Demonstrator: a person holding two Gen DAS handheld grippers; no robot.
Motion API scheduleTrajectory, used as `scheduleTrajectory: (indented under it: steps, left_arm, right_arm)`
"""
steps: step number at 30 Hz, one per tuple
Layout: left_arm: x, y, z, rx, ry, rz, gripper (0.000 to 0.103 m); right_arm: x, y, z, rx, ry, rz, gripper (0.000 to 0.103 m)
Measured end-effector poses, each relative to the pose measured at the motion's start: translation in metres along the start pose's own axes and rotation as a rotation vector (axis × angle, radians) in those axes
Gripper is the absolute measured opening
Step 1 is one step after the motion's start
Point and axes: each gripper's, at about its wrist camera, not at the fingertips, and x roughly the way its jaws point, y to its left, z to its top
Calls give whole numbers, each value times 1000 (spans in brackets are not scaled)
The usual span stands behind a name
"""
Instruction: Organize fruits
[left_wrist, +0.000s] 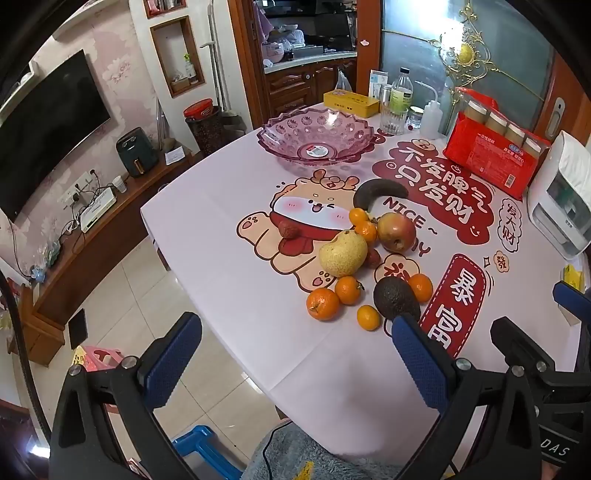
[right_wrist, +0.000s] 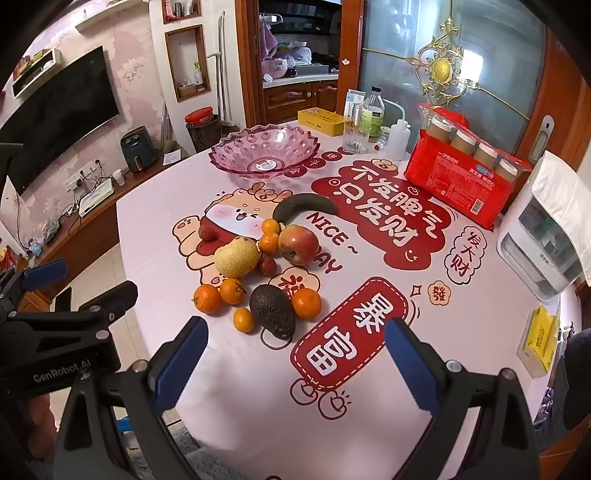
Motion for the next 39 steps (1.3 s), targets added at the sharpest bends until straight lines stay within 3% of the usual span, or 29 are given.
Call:
scheduleTrajectory:
  steps: [39]
  left_arm:
    - [2,0,-6,-1,7,-44,102]
  right_arm:
    - [2,0,-3,2,1,0,97]
